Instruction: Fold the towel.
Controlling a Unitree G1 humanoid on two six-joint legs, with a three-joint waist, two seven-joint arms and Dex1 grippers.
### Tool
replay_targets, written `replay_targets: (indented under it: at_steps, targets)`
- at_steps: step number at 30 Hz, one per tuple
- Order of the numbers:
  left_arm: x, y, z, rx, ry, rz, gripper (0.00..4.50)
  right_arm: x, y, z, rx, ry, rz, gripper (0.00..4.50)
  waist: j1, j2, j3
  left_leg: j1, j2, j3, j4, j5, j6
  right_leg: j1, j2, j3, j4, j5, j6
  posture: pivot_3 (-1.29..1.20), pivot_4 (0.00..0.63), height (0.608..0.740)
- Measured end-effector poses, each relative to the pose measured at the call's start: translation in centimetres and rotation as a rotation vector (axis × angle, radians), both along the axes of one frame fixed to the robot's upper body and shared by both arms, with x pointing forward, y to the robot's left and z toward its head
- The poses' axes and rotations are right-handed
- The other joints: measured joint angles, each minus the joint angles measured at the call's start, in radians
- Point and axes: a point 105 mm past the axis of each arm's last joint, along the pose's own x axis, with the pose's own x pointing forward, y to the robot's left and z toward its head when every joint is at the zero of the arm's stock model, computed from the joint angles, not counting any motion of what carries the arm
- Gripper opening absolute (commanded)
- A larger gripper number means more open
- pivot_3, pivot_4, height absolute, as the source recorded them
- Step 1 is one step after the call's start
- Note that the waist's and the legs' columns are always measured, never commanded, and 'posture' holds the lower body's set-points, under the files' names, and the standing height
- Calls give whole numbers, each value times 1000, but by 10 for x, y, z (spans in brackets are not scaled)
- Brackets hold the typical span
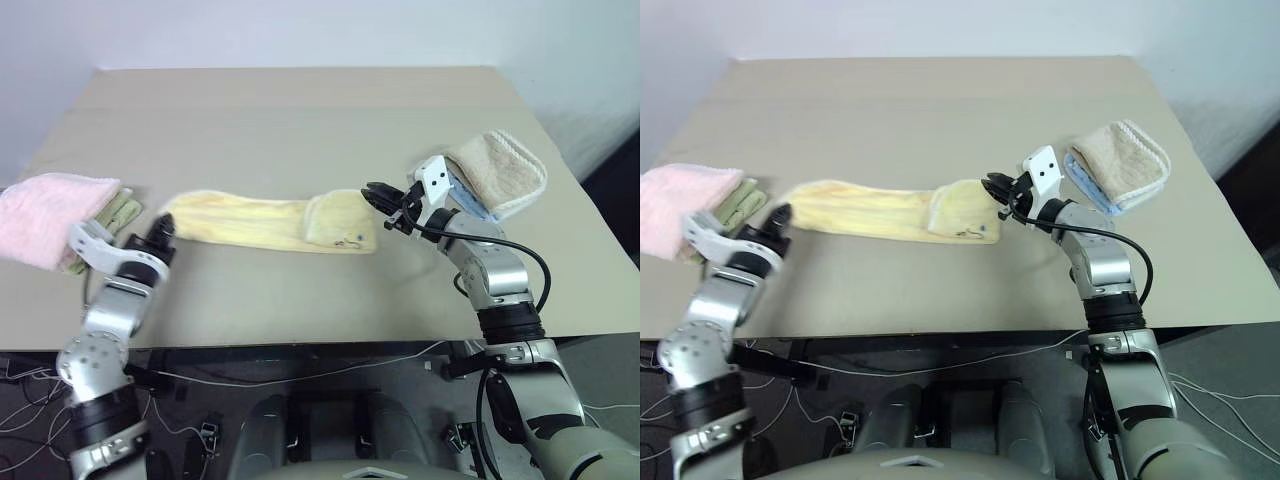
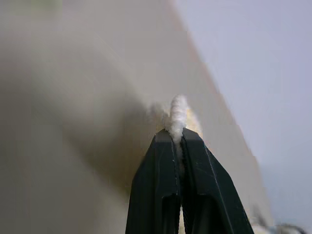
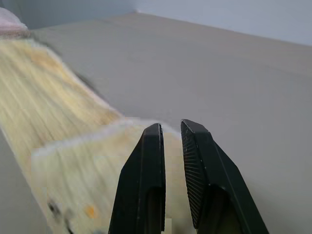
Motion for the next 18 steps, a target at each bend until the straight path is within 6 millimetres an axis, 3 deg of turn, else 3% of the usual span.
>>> replay_targets:
  at_steps: [3,6,8,12,14,18]
  targets:
    - [3,3,23,91,-76,-30,21,0,-1,0,3,-1,-5,619,2,0,0,-1,-1,0,0,-1,-2,0,0,0,-1,0,0,0,150,740]
    - [11,-14,44,168,-150,-114,21,1,-1,1,6,-2,-9,619,3,0,0,-1,-1,0,0,-1,-3,0,0,0,-2,0,0,0,150,740]
    - [16,-38,55,222,-201,-207,21,1,0,1,8,-2,-10,619,3,0,0,-1,-1,0,0,-1,-3,1,0,0,-2,0,0,0,150,740]
    - [19,-110,59,387,-275,-464,21,2,-2,1,12,-3,-24,619,2,0,0,-1,-1,1,-1,0,-1,1,0,0,-2,0,1,0,150,740]
    - [17,-151,55,454,-314,-598,21,2,-3,1,15,-4,-31,619,1,0,0,-1,-1,1,-1,0,-1,1,1,0,-2,0,1,0,150,740]
    - [12,-201,41,560,-332,-747,21,3,-5,0,21,-2,-46,619,-2,0,1,-1,0,1,-2,1,-1,0,2,0,-3,0,1,0,150,740]
